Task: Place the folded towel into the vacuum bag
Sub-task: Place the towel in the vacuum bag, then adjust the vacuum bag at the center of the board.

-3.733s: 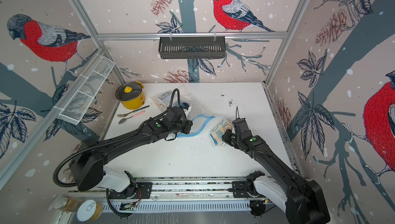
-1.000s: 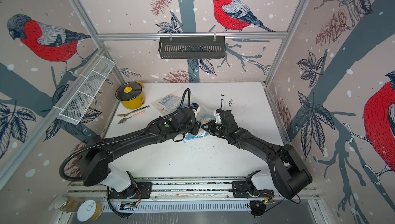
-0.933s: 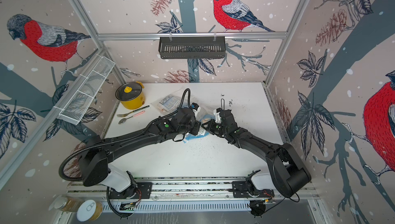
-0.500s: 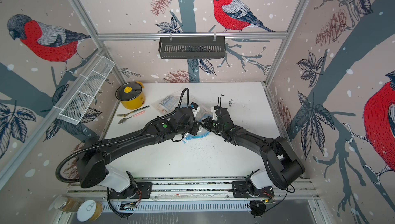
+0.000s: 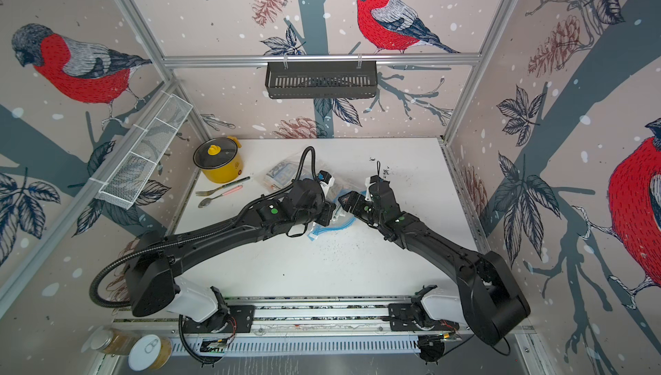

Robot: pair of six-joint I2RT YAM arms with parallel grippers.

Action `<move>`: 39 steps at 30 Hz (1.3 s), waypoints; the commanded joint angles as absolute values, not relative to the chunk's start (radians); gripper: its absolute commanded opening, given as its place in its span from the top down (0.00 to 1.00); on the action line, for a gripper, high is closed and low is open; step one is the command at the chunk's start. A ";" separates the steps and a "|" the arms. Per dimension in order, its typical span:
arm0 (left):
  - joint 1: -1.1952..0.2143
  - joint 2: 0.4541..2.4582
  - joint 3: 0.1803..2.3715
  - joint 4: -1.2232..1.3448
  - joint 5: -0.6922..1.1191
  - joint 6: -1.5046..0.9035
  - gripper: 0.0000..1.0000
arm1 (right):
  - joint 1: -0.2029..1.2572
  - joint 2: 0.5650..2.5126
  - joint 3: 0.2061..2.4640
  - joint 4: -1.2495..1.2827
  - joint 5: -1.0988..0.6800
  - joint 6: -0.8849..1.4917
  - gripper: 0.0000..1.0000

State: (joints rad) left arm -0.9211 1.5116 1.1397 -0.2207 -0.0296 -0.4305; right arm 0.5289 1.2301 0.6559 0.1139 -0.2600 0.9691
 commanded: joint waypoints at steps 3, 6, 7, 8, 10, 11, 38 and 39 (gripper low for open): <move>-0.921 1.520 1.154 -0.194 -0.046 -0.440 1.00 | 0.529 1.112 0.627 -0.068 -0.129 0.957 0.25; -0.920 1.523 1.162 -0.194 -0.049 -0.435 1.00 | 0.525 1.058 0.588 -0.098 -0.091 0.967 0.29; -0.920 1.523 1.165 -0.196 -0.049 -0.432 1.00 | 0.521 1.046 0.571 -0.088 -0.090 0.970 0.31; -0.920 1.525 1.167 -0.196 -0.049 -0.432 1.00 | 0.517 1.039 0.553 -0.074 -0.092 0.974 0.33; -0.920 1.526 1.170 -0.196 -0.050 -0.431 1.00 | 0.511 1.041 0.528 -0.044 -0.097 0.980 0.36; -0.920 1.526 1.173 -0.196 -0.046 -0.431 1.00 | 0.509 1.047 0.517 -0.026 -0.102 0.980 0.36; -0.890 1.502 1.120 -0.088 -0.079 -0.473 1.00 | 0.569 1.317 0.961 -0.181 -0.096 0.777 1.00; -0.886 1.500 1.117 -0.083 -0.077 -0.475 1.00 | 0.569 1.316 0.962 -0.185 -0.093 0.776 1.00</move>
State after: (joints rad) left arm -0.8963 1.5089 1.1259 -0.1478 -0.0635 -0.4561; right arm 0.5632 1.3186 0.9443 -0.1165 -0.1204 0.8108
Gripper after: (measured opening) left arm 0.049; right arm 0.050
